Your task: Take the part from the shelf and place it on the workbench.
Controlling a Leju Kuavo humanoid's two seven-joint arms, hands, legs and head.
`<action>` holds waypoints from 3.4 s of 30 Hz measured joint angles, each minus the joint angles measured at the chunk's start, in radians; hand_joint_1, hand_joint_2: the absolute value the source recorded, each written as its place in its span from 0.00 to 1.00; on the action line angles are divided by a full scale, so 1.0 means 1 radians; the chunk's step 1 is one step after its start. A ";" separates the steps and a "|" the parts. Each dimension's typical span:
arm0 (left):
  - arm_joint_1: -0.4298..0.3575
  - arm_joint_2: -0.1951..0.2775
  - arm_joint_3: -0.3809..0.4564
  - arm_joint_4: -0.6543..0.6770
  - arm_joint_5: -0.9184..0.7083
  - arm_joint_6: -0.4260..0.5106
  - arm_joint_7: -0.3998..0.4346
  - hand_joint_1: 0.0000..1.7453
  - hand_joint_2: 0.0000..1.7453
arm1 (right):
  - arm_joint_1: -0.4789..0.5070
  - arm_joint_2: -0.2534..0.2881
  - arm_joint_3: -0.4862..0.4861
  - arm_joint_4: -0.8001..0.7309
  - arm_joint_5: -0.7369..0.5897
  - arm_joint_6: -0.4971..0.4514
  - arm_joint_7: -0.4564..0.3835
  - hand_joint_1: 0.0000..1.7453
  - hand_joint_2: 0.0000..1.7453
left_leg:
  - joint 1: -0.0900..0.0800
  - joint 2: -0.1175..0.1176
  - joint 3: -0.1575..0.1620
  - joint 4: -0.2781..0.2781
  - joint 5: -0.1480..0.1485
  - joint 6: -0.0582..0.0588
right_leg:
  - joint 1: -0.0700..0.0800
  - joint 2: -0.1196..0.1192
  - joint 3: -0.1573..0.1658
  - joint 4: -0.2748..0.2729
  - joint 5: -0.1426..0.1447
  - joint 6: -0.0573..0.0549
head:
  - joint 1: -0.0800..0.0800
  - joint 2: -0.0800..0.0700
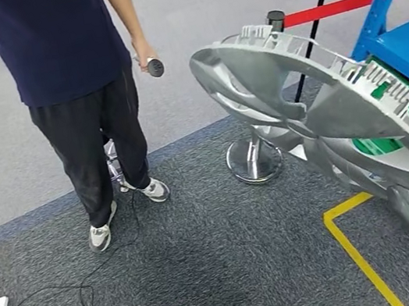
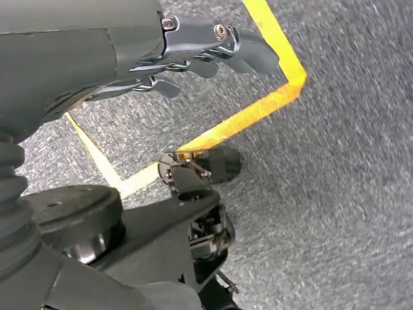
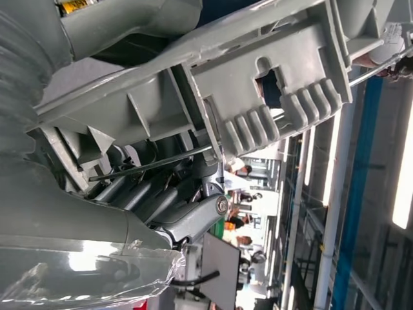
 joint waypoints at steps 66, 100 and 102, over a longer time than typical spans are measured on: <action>-0.003 0.001 -0.027 0.000 -0.101 0.139 0.051 0.00 1.00 | -0.015 0.000 0.018 -0.025 -0.027 -0.048 0.003 1.00 1.00 | -0.005 -0.046 -0.010 0.016 -0.004 -0.019 | -0.018 0.076 0.104 -0.226 0.096 0.015 | 0.004 0.000; 0.004 0.003 -0.026 0.000 -0.118 0.200 0.069 0.00 1.00 | -0.023 0.000 0.017 -0.038 -0.040 -0.045 -0.007 1.00 1.00 | -0.009 -0.051 -0.021 0.020 -0.002 -0.022 | -0.007 0.049 0.112 -0.241 0.103 -0.016 | 0.002 0.000; 0.005 0.004 -0.026 0.000 -0.119 0.201 0.069 0.00 1.00 | -0.024 0.000 0.016 -0.038 -0.040 -0.045 -0.008 1.00 1.00 | -0.011 -0.016 -0.048 0.081 -0.044 -0.031 | -0.009 0.029 0.115 -0.246 0.106 -0.028 | -0.005 0.000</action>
